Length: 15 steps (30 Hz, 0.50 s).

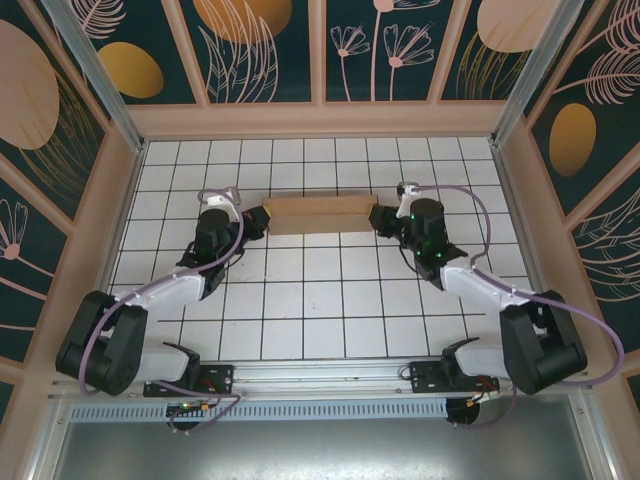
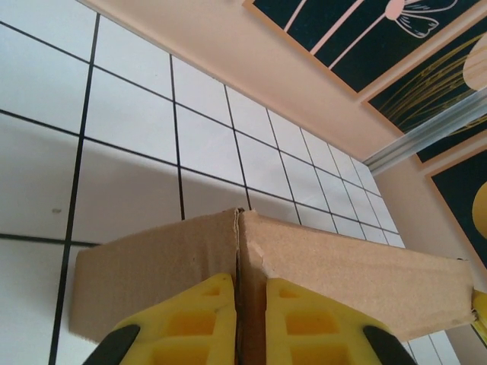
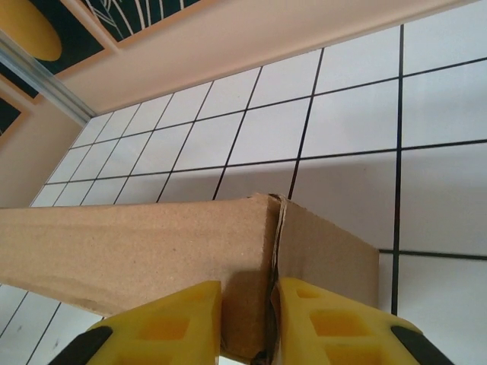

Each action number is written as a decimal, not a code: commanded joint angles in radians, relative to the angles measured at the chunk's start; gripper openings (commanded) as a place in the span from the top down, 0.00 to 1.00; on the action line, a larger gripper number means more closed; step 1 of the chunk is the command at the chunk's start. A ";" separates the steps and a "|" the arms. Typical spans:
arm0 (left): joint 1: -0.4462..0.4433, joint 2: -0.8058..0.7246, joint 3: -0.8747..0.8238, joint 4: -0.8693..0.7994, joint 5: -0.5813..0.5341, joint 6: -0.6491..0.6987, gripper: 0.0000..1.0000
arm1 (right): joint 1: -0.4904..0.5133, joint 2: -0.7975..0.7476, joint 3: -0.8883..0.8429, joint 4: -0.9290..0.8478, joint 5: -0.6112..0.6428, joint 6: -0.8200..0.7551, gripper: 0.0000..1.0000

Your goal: Fold the paper box

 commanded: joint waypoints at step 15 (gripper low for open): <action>-0.033 0.022 -0.068 -0.144 -0.021 -0.039 0.53 | 0.051 -0.011 -0.101 -0.057 0.003 0.026 0.42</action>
